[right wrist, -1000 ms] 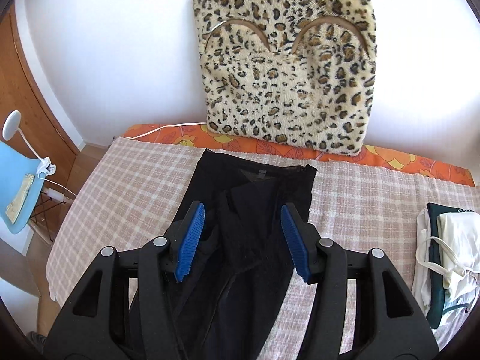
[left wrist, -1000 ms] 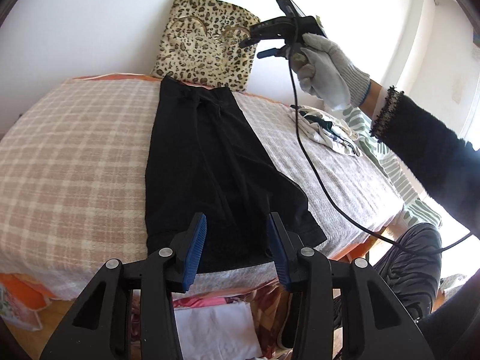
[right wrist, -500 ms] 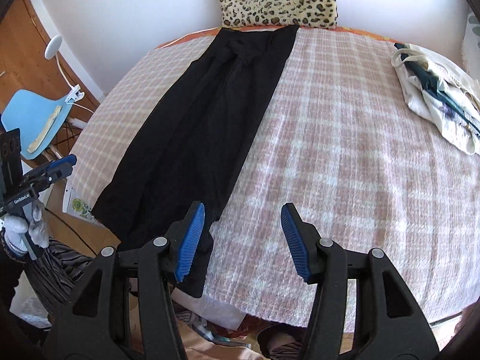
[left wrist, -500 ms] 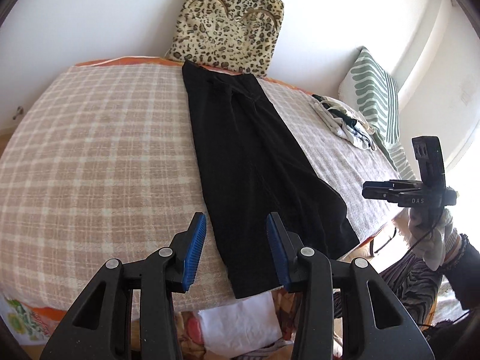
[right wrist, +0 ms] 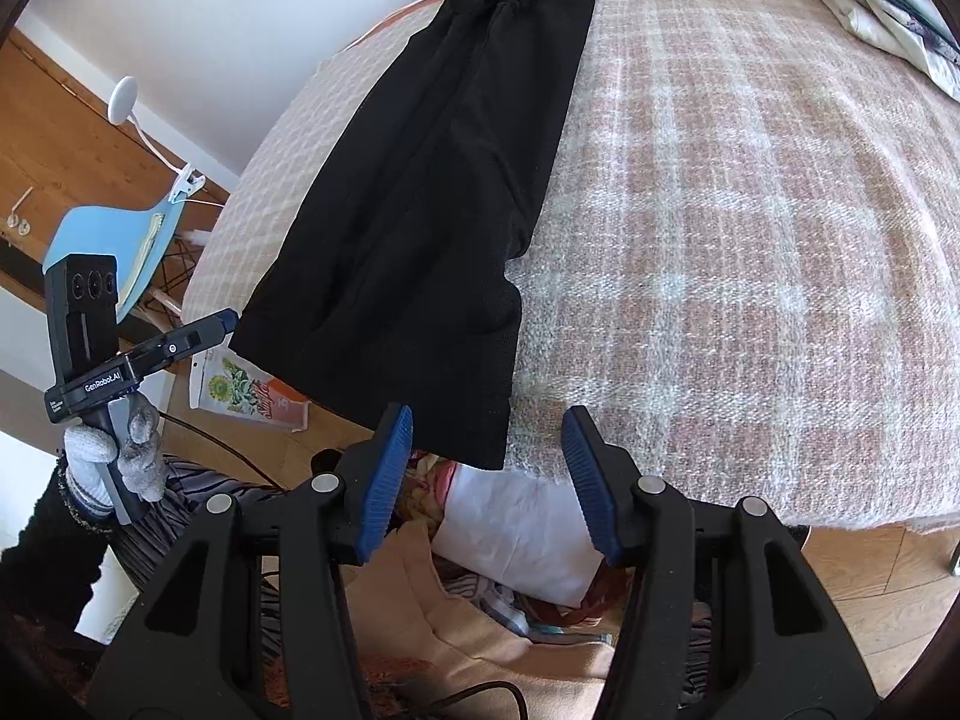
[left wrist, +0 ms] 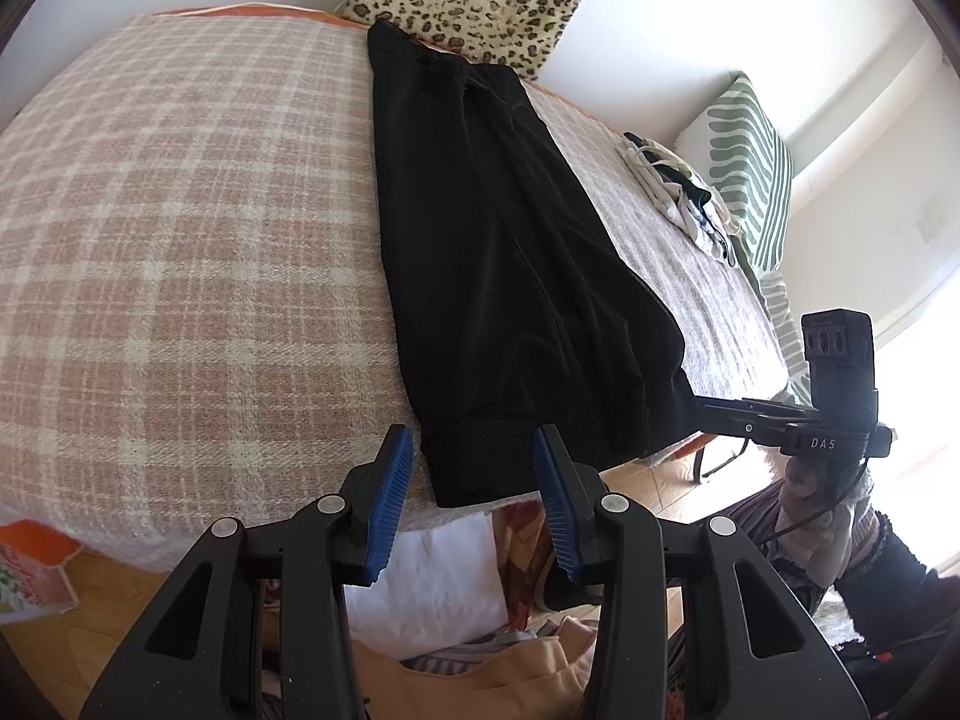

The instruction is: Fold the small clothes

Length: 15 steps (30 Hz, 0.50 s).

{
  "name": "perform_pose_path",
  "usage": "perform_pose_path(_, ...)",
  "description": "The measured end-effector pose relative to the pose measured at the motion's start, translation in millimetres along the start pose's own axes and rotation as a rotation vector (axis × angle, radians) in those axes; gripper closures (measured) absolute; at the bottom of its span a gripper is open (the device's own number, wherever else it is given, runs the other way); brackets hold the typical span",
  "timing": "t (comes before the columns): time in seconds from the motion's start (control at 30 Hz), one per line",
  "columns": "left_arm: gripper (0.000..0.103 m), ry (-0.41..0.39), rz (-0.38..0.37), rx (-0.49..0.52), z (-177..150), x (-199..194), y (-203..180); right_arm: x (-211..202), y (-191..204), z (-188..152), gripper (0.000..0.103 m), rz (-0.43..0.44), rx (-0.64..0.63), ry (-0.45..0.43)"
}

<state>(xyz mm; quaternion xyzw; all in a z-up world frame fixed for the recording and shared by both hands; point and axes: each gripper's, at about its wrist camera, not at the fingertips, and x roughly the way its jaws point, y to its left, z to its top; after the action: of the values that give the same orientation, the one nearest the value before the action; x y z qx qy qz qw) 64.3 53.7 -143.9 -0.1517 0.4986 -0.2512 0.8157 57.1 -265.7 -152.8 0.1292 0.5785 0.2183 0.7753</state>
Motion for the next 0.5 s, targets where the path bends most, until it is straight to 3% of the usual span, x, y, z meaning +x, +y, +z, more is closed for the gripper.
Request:
perform_pose_path(0.1, 0.063, 0.016, -0.018, -0.026, -2, 3, 5, 5, 3, 1, 0.061, 0.001, 0.007, 0.01)
perform_pose_path(0.23, 0.067, 0.04, -0.032, -0.042, -6, 9, 8, 14, 5, 1, 0.092, 0.05, 0.033, 0.049)
perform_pose_path(0.33, 0.097, 0.032, -0.02, -0.022, -6, 7, 5, 14, 4, 2, 0.097, 0.06, 0.058, 0.042)
perform_pose_path(0.5, 0.098, -0.018, -0.009, 0.019, -7, -7, 1, -5, -4, -1, 0.098, 0.103, 0.108, 0.017)
